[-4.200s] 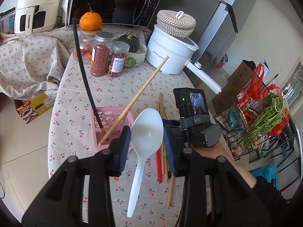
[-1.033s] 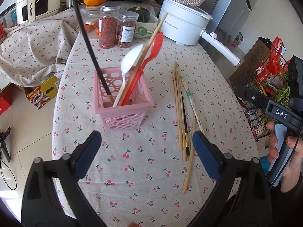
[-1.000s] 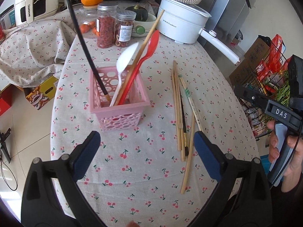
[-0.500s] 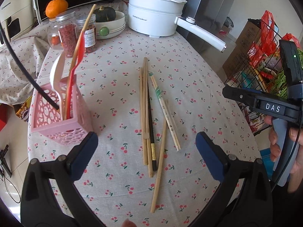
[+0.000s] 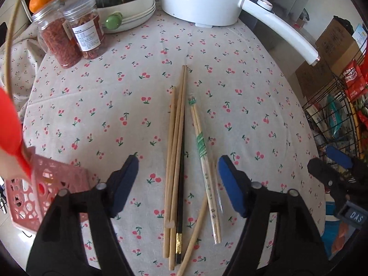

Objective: Organize utensils
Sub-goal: 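Lower the left gripper onto the loose wooden chopsticks and close it, then lift the wooden chopsticks with the left gripper while the right gripper grasps a wrapped chopstick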

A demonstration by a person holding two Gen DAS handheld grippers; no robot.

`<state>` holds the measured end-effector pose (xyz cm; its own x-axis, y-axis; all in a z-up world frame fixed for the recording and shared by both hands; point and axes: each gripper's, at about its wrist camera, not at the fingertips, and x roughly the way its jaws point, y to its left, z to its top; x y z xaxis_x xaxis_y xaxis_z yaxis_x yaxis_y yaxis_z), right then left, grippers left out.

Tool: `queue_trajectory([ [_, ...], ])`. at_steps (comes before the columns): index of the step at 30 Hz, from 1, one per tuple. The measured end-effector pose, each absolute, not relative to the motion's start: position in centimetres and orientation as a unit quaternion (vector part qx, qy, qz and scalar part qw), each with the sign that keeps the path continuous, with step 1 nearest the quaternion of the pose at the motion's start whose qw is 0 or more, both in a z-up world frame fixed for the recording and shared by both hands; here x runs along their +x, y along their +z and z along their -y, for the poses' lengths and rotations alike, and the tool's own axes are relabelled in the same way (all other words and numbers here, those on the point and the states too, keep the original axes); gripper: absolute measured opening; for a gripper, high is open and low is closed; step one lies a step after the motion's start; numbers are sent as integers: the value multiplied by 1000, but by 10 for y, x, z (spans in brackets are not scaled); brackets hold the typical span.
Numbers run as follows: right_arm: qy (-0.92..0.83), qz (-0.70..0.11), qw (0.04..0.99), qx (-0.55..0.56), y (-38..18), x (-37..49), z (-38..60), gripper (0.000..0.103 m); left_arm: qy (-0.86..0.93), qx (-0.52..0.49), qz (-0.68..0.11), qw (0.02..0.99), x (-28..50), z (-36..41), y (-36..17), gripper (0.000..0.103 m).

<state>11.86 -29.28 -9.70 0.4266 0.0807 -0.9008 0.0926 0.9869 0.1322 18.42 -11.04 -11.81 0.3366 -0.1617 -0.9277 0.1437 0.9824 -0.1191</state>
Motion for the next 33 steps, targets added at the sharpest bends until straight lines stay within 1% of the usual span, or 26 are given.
queue_trajectory([
  [1, -4, -538, 838, 87, -99, 120, 296, 86, -93, -11, -574, 814, 191, 114, -122, 54],
  [2, -4, -541, 836, 94, -101, 122, 298, 86, -92, -12, -577, 811, 198, 117, -126, 47],
  [3, -3, -543, 833, 101, -103, 123, 301, 86, -92, -9, -580, 809, 204, 120, -129, 43],
  [4, -2, -545, 831, 107, -105, 125, 302, 86, -90, -5, -581, 809, 208, 122, -133, 36],
  [5, -2, -547, 830, 112, -106, 126, 304, 86, -91, -3, -583, 807, 214, 125, -136, 31],
  [8, 1, -548, 828, 119, -108, 130, 305, 86, -89, 3, -589, 803, 225, 131, -144, 25],
  [10, 4, -549, 827, 119, -109, 131, 303, 86, -84, 11, -590, 803, 231, 133, -147, 22],
  [15, 11, -552, 826, 117, -111, 134, 300, 86, -65, 20, -603, 795, 245, 134, -160, 20],
  [20, 10, -552, 826, 118, -111, 135, 299, 86, -67, 20, -597, 799, 249, 134, -160, 16],
  [22, 9, -552, 825, 117, -112, 135, 298, 86, -74, 15, -590, 804, 241, 130, -152, 11],
  [33, 18, -559, 819, 126, -117, 139, 281, 86, -134, -4, -536, 834, 180, 105, -97, 11],
])
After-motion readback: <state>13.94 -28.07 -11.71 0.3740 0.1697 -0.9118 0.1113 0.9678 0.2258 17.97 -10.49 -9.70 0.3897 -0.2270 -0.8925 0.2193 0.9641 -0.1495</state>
